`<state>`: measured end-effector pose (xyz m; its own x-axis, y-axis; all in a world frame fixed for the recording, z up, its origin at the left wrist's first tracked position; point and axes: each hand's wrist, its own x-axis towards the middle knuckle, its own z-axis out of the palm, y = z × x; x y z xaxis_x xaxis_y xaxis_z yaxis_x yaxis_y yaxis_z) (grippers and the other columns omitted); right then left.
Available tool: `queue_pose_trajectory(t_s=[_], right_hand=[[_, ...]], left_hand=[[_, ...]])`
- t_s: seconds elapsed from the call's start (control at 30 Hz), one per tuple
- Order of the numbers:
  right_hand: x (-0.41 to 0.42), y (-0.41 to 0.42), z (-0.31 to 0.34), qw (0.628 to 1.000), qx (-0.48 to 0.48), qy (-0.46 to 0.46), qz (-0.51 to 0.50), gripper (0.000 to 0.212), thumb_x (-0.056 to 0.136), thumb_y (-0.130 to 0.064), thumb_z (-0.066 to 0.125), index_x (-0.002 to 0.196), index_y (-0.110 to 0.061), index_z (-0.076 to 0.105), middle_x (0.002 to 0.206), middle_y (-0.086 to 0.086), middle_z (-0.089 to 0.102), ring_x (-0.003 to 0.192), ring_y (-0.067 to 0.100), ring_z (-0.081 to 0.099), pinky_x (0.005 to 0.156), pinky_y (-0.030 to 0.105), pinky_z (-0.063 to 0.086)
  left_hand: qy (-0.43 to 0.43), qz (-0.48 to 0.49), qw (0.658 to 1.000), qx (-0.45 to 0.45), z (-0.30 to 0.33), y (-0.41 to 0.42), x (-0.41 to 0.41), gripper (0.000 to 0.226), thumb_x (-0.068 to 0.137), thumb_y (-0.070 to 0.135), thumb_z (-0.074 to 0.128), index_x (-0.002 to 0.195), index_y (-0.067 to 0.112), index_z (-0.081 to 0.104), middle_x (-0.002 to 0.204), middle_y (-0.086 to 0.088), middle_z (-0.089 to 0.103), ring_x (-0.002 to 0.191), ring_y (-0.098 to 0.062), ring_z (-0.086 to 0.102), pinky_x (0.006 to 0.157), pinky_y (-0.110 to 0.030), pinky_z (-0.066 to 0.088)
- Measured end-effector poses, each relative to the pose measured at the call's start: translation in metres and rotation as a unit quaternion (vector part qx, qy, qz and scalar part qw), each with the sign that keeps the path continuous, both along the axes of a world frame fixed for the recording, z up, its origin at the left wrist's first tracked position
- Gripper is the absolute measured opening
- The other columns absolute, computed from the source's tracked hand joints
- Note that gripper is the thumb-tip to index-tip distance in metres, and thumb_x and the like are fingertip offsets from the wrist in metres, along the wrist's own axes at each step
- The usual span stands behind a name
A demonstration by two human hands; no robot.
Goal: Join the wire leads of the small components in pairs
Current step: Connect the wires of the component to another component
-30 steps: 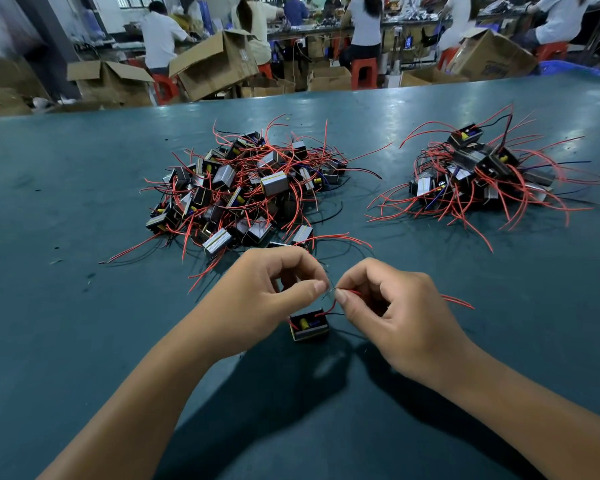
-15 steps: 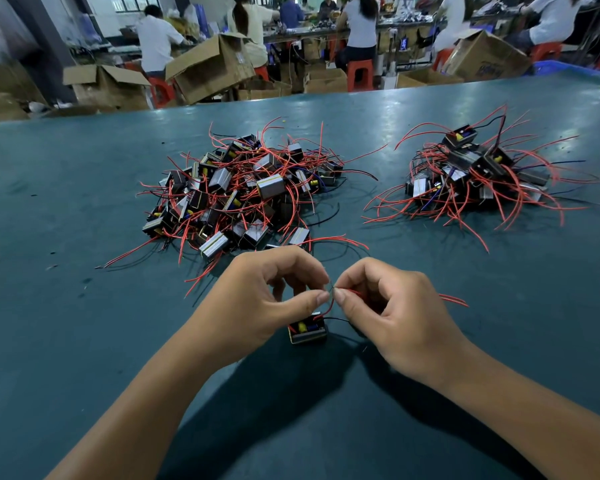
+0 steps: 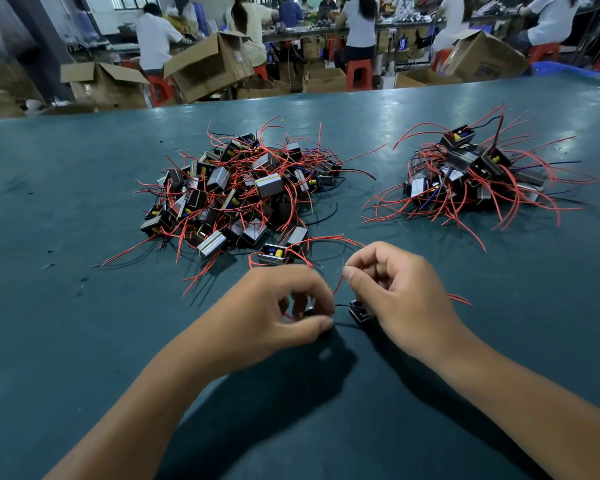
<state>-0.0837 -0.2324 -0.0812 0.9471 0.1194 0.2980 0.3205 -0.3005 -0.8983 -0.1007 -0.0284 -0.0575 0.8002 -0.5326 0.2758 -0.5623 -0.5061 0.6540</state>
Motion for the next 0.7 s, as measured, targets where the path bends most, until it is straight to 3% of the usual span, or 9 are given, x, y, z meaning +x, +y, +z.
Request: queue_pose_trajectory(t_s=[0.13,0.23,0.33,0.4,0.57,0.7], right_hand=[[0.004,-0.002,-0.001,0.999,0.032,0.034,0.002,0.012,0.091,-0.017,0.064,0.08,-0.019,0.065,0.056,-0.005,0.06,0.052,0.013,0.047,0.054,0.033,0.041],[0.007,-0.004,-0.001,0.996,0.069,0.064,-0.001,0.011,0.093,-0.017,0.063,0.081,-0.017,0.064,0.06,0.0,0.064,0.051,0.013,0.053,0.052,0.026,0.042],[0.009,-0.002,-0.001,0.993,0.088,0.072,-0.016,0.014,0.093,-0.023,0.064,0.083,-0.015,0.059,0.07,0.004,0.068,0.056,0.012,0.061,0.049,0.02,0.042],[0.009,-0.002,0.0,0.993,0.091,0.061,-0.031,0.025,0.093,-0.034,0.063,0.081,-0.013,0.056,0.072,0.006,0.065,0.06,0.011,0.061,0.051,0.029,0.043],[0.007,0.002,0.003,0.994,0.086,0.041,-0.058,0.068,0.084,-0.067,0.047,0.067,-0.001,0.038,0.064,0.021,0.037,0.053,0.024,0.035,0.055,0.05,0.038],[0.004,0.003,0.002,0.995,0.072,0.028,-0.061,0.079,0.084,-0.077,0.038,0.048,-0.006,0.035,0.045,0.006,0.034,0.044,0.019,0.035,0.052,0.041,0.035]], left_hand=[[-0.071,0.046,0.991,0.103,-0.013,-0.008,0.003,0.024,0.086,0.027,0.075,0.109,0.027,0.068,0.085,0.014,0.058,0.074,-0.006,0.052,0.069,-0.033,0.05],[-0.115,0.079,0.981,0.137,-0.018,-0.014,0.0,0.035,0.089,0.04,0.065,0.123,0.036,0.064,0.084,0.019,0.05,0.079,-0.004,0.049,0.067,-0.031,0.047],[-0.142,0.078,0.973,0.165,-0.019,-0.019,-0.001,0.022,0.091,0.041,0.064,0.112,0.036,0.067,0.086,0.014,0.054,0.082,-0.011,0.057,0.063,-0.033,0.049],[-0.14,0.068,0.974,0.162,-0.018,-0.018,0.0,0.012,0.092,0.04,0.065,0.103,0.034,0.065,0.085,0.012,0.055,0.076,-0.01,0.054,0.061,-0.035,0.05],[-0.126,0.031,0.98,0.15,-0.015,-0.013,0.001,0.019,0.095,0.049,0.057,0.091,0.03,0.058,0.082,0.018,0.045,0.072,-0.004,0.039,0.061,-0.035,0.047],[-0.115,0.029,0.986,0.115,-0.017,-0.012,0.003,0.025,0.094,0.048,0.059,0.087,0.025,0.062,0.084,0.015,0.049,0.071,-0.006,0.045,0.061,-0.037,0.048]])
